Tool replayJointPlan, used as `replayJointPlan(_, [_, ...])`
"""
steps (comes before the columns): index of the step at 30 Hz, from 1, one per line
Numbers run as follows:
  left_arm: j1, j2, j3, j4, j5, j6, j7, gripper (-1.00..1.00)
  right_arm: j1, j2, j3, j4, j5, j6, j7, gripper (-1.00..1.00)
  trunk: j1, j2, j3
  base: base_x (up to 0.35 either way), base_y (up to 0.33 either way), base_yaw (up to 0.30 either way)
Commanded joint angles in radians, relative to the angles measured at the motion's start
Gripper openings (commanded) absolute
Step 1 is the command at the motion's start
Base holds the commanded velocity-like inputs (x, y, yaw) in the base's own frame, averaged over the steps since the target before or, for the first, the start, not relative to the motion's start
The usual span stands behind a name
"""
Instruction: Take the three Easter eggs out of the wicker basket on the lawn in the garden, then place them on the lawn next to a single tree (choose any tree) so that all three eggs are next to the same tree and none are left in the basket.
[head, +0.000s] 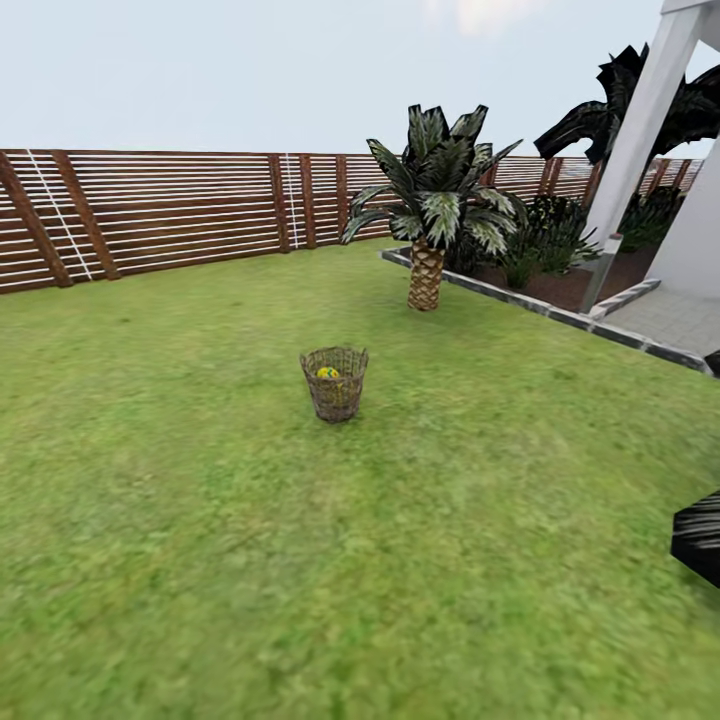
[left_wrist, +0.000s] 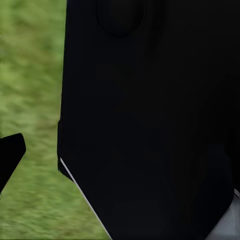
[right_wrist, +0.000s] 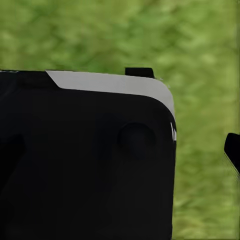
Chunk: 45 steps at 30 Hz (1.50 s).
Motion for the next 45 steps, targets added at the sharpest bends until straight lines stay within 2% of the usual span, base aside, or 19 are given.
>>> replayJointPlan(1, [0.000, 0.000, 0.005, 0.000, 0.001, -0.001, -0.001, 1.00, -0.001, 0.000, 0.000, 0.001, 0.001, -0.003, 0.000, 1.00, 0.001, 0.000, -0.001, 0.326, 0.000, 0.000])
replayJointPlan(18, [0.000, 0.000, 0.005, 0.000, 0.001, -0.001, -0.001, 1.00, -0.001, -0.001, -0.001, 0.000, 0.000, -0.005, 0.000, 1.00, 0.001, 0.000, -0.003, 0.326, 0.000, 0.069])
replayJointPlan(45, [0.000, 0.000, 0.005, 0.000, 0.000, -0.001, -0.001, 1.00, -0.001, -0.002, 0.000, 0.001, 0.000, -0.005, 0.000, 1.00, 0.001, 0.000, -0.003, 0.326, 0.000, 0.002])
